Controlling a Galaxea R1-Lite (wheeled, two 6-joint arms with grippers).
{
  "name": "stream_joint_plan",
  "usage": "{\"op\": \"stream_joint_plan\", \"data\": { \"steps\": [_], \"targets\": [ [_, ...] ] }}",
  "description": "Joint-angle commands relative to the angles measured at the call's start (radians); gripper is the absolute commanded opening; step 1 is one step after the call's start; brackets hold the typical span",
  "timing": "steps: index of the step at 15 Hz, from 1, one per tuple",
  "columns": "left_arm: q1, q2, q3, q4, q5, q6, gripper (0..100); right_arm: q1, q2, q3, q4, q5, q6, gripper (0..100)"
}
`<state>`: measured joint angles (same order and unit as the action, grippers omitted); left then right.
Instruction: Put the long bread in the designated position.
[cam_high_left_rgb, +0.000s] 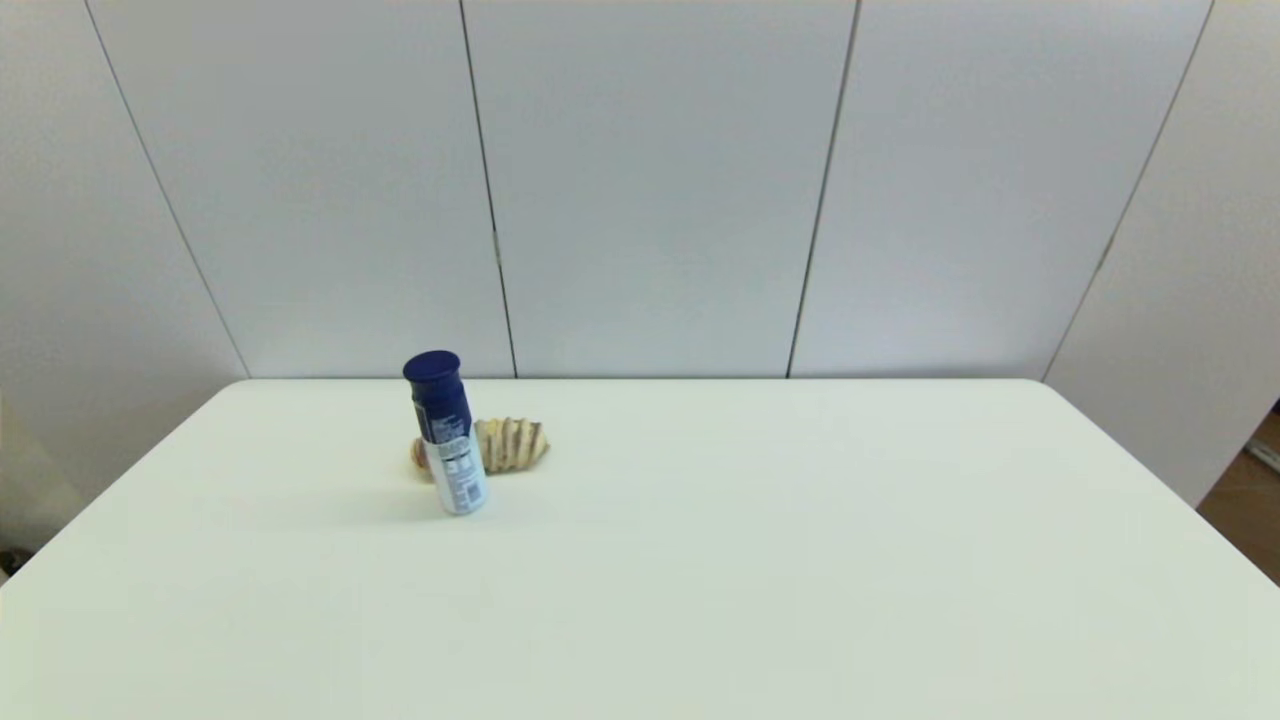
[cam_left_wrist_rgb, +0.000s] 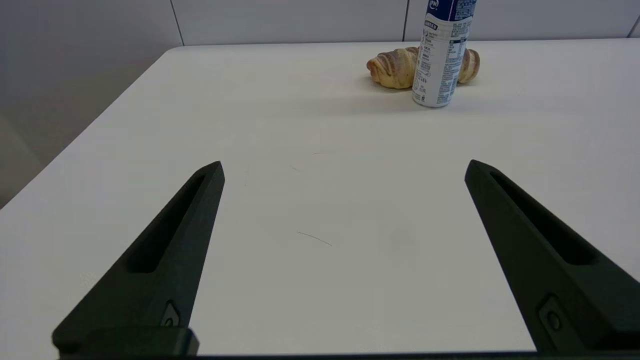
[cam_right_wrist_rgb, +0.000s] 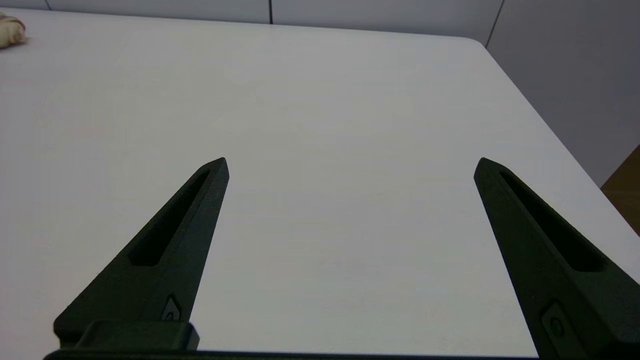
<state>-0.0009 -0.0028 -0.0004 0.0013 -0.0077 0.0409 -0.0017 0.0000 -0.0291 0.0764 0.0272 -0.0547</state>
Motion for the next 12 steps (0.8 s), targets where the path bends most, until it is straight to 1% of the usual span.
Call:
{"op": "stream_joint_plan", "data": {
  "steps": [1, 12],
  "targets": [
    [-0.001, 0.003, 0.0, 0.0, 0.0, 0.001, 100, 0.0, 0.002, 0.0, 0.0, 0.0, -0.001, 100],
    [-0.001, 0.003, 0.0, 0.0, 0.0, 0.001, 100, 0.0, 0.002, 0.0, 0.0, 0.0, -0.001, 100]
  ]
}}
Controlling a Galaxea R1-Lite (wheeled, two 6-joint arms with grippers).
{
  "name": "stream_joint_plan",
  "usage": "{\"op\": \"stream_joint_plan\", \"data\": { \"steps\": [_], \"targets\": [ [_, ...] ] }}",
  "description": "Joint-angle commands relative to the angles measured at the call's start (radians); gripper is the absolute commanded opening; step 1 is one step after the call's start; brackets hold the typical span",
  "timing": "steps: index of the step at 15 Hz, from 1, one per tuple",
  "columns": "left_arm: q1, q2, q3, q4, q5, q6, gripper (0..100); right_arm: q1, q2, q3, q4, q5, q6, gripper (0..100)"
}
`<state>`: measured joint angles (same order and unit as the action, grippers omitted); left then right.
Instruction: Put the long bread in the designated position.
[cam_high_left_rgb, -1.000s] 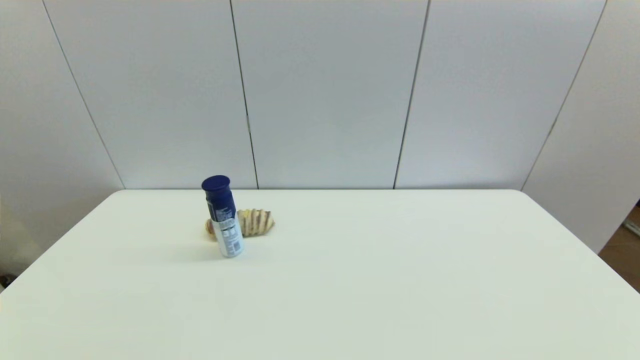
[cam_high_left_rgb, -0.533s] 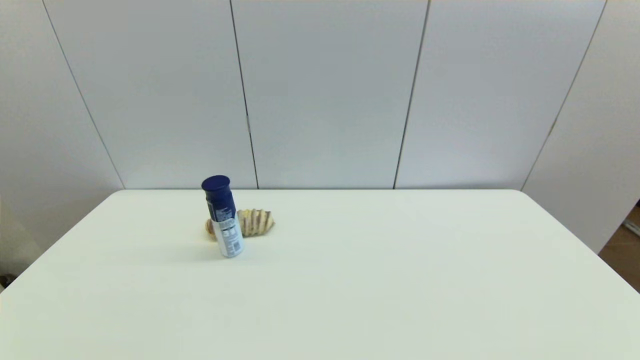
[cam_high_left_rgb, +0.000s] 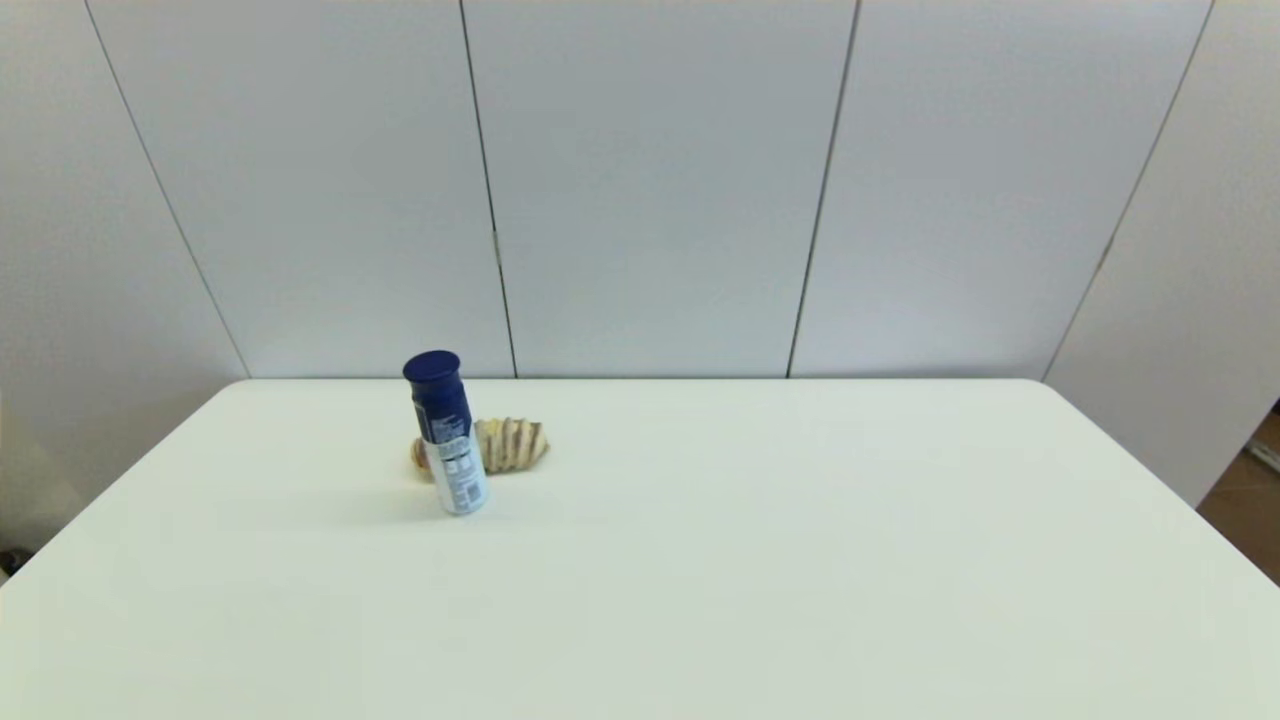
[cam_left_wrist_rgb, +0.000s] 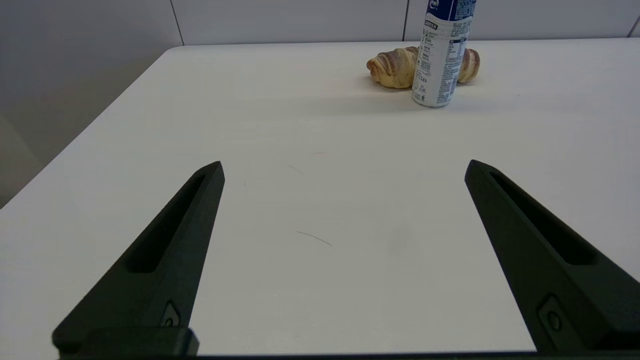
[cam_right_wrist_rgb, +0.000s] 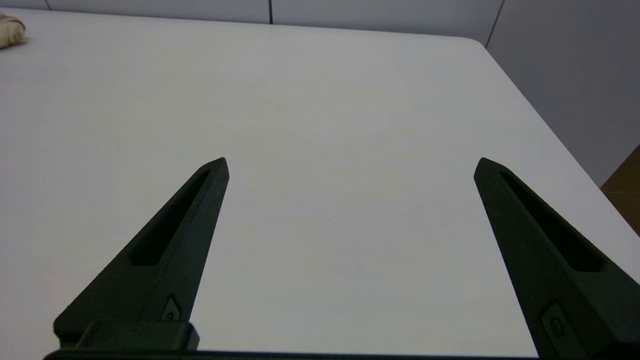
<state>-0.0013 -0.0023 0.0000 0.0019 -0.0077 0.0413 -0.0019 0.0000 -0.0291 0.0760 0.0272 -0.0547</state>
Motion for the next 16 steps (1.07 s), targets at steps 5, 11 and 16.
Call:
{"op": "stream_joint_plan", "data": {
  "steps": [5, 11, 16],
  "targets": [
    [0.0, 0.002, 0.0, 0.0, 0.0, 0.0, 100, 0.0, 0.002, 0.0, 0.001, 0.0, -0.001, 100],
    [0.0, 0.002, 0.0, 0.001, 0.0, 0.0, 100, 0.0, 0.002, 0.0, 0.001, 0.0, -0.002, 100],
    [0.0, 0.002, 0.0, 0.0, 0.0, 0.0, 100, 0.0, 0.002, 0.0, 0.001, 0.0, -0.002, 100]
  ]
}}
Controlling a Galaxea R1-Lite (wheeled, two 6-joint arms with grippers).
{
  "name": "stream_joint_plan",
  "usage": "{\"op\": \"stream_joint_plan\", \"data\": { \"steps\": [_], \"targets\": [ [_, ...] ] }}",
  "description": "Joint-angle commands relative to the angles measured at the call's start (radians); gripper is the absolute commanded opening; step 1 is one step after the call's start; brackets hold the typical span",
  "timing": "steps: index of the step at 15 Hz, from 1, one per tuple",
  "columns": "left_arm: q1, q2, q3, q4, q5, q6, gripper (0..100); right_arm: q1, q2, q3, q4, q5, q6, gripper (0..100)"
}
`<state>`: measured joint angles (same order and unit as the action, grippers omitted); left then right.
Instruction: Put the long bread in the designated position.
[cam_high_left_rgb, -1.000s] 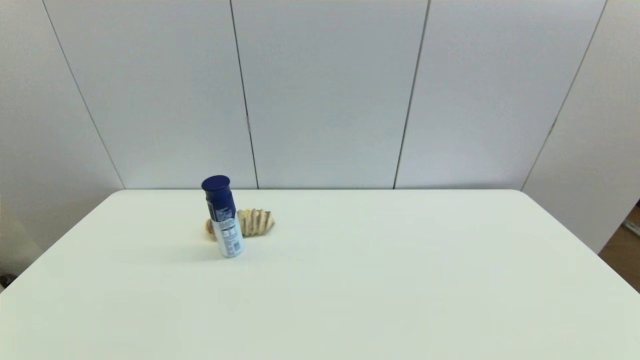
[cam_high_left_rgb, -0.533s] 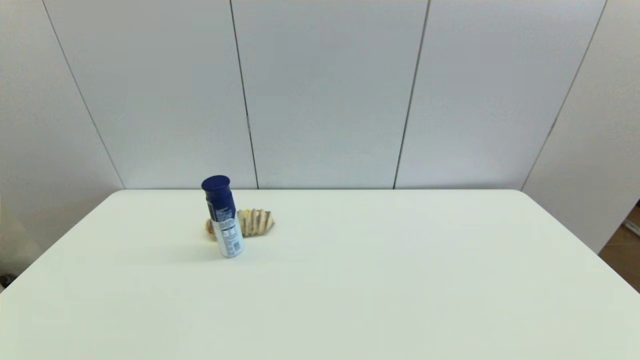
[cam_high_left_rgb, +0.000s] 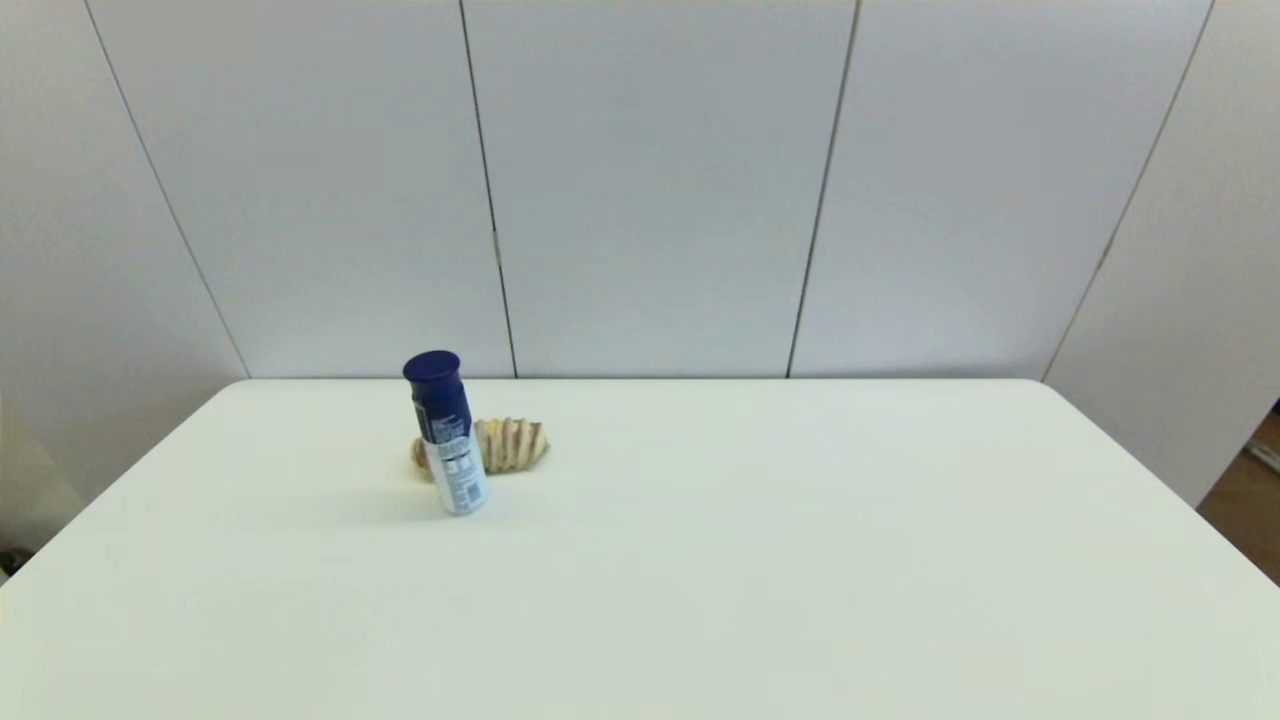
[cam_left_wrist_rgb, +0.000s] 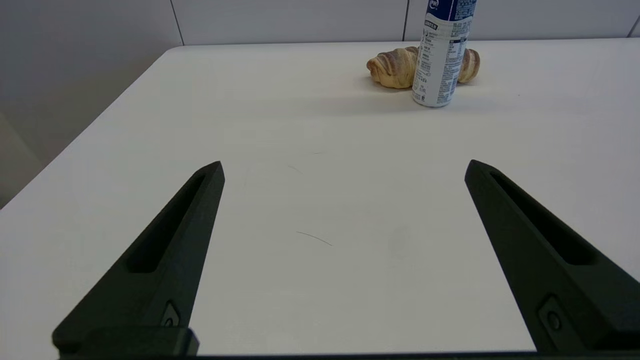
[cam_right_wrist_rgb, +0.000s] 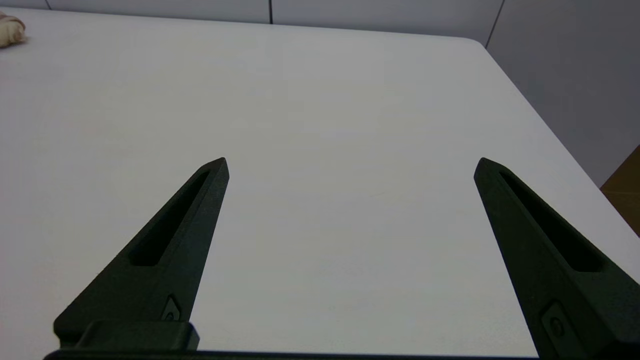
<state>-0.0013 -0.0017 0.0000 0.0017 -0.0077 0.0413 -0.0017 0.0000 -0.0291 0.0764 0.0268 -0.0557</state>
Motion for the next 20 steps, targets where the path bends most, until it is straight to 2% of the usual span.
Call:
{"op": "stream_joint_plan", "data": {
  "steps": [1, 20],
  "targets": [
    [0.0, 0.002, 0.0, 0.001, 0.0, 0.0, 100, 0.0, 0.002, 0.0, 0.0, 0.001, -0.001, 100],
    [0.0, 0.002, 0.0, 0.0, 0.0, 0.0, 100, -0.001, 0.002, 0.0, 0.0, 0.001, -0.001, 100]
  ]
}}
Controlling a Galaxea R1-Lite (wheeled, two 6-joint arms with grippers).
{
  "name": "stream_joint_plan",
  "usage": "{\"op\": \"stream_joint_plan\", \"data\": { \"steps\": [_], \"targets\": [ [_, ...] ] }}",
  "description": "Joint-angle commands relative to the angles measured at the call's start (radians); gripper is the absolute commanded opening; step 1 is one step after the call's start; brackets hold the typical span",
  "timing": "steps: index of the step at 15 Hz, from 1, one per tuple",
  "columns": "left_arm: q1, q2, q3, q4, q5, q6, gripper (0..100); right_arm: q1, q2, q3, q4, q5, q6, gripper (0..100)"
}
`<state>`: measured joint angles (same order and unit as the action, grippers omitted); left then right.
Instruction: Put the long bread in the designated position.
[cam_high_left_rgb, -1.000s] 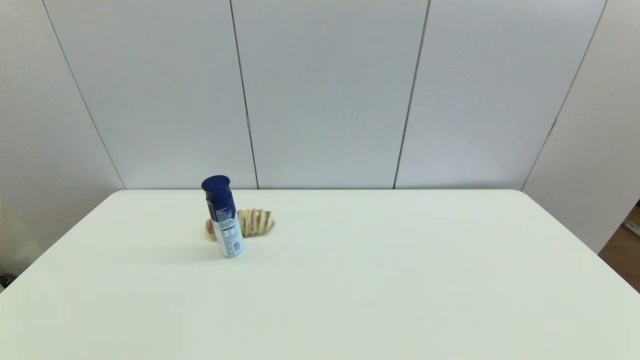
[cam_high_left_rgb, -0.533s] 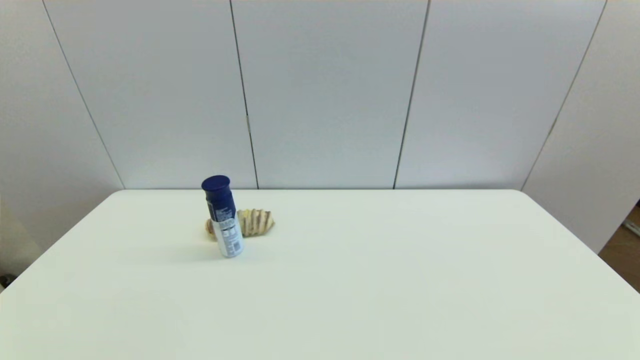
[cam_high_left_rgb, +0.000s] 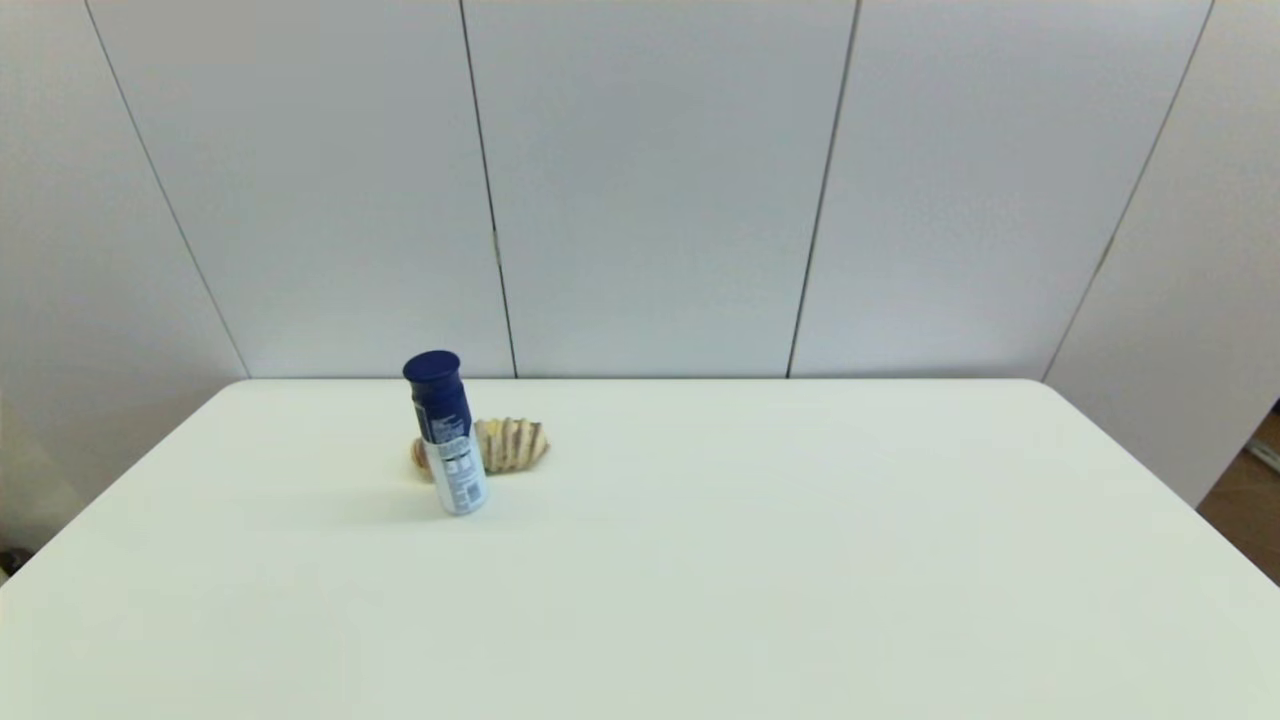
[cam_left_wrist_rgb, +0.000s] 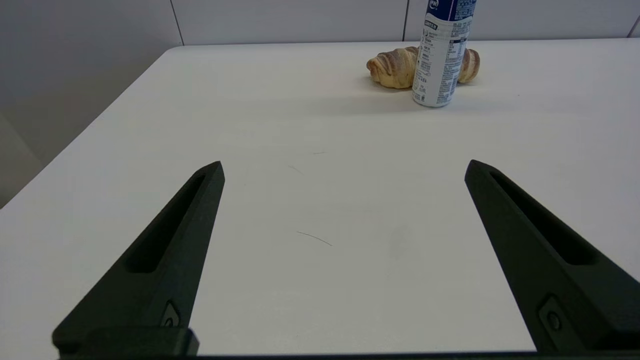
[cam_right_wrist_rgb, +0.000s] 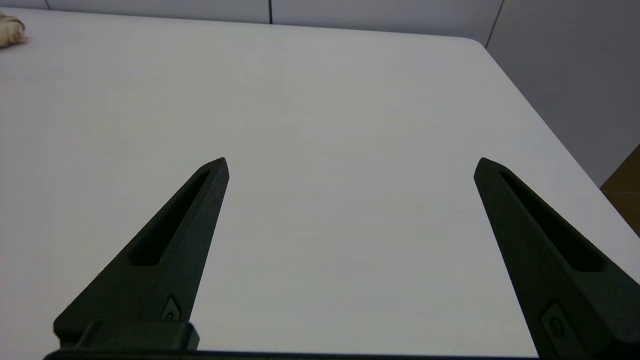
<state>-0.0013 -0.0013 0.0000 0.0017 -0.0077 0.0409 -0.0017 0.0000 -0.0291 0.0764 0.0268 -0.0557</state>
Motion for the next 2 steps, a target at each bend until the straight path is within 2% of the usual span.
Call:
{"op": "stream_joint_plan", "data": {
  "steps": [1, 2],
  "targets": [
    [0.001, 0.001, 0.0, 0.0, 0.0, 0.001, 100, 0.0, 0.002, 0.0, 0.0, 0.001, -0.001, 100],
    [0.0, 0.001, 0.0, 0.0, 0.0, 0.001, 100, 0.0, 0.002, 0.0, 0.0, 0.001, -0.001, 100]
  ]
}}
